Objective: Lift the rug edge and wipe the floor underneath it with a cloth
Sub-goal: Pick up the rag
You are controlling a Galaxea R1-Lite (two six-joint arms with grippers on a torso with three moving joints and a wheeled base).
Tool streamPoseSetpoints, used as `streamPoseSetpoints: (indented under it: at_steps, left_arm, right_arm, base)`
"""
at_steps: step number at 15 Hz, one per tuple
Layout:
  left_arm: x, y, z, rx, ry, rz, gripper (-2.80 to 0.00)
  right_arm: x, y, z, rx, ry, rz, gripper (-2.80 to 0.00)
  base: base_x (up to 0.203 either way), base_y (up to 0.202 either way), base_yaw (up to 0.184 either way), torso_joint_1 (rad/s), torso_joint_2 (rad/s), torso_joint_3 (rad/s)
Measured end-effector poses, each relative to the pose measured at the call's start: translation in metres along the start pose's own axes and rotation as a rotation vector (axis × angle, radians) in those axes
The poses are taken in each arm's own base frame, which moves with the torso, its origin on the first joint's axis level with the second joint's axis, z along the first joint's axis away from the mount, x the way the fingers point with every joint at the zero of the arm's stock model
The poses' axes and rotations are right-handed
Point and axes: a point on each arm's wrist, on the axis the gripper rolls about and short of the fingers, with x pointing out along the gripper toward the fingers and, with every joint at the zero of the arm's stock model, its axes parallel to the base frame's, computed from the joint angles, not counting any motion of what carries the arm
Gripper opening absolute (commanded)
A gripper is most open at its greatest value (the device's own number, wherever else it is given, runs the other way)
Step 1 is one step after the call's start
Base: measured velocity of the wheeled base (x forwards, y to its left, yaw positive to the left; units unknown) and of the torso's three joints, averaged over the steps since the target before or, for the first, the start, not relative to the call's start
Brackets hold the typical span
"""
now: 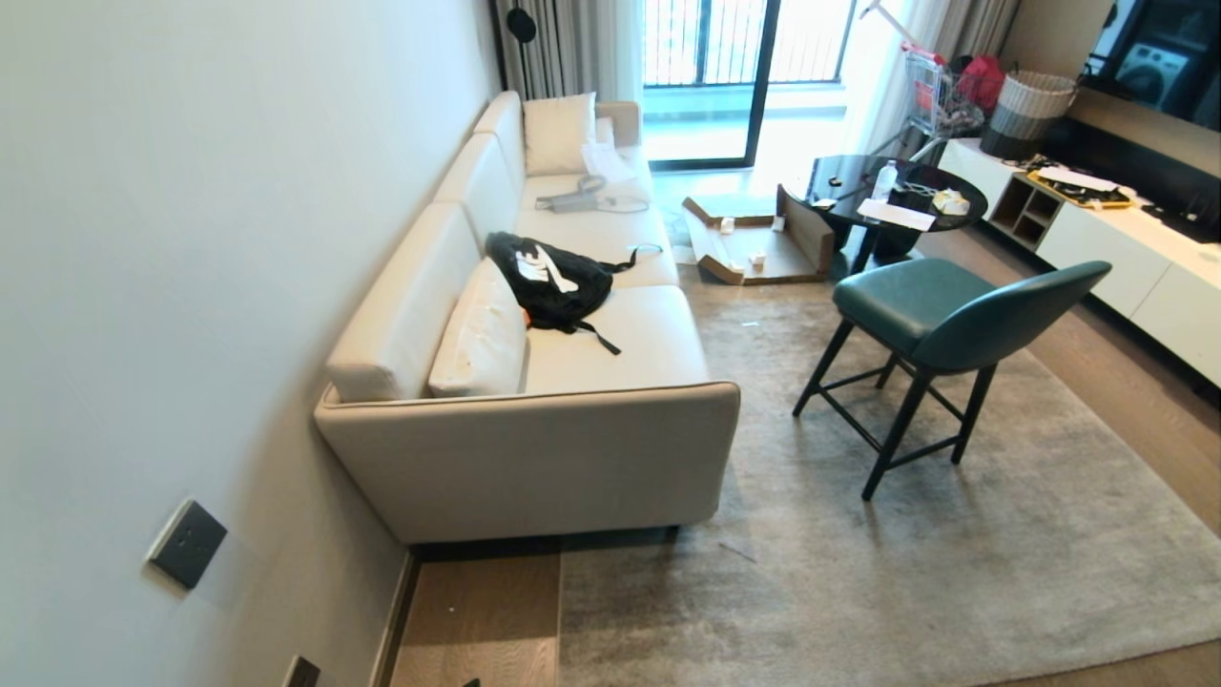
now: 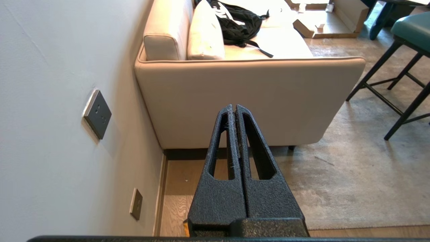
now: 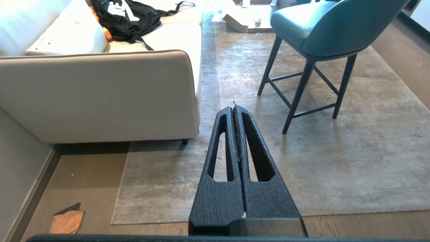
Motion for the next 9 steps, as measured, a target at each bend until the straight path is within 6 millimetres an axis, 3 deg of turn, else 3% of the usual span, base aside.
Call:
streamPoseSetpoints:
  at_steps: [9]
  left_arm:
    - [0.0, 0.0, 0.0, 0.0, 0.0, 0.0, -2.8]
  right_arm:
    - [0.0, 0.0, 0.0, 0.0, 0.0, -0.001, -2.8]
  base:
    - [0.0, 0.0, 0.0, 0.0, 0.0, 0.0]
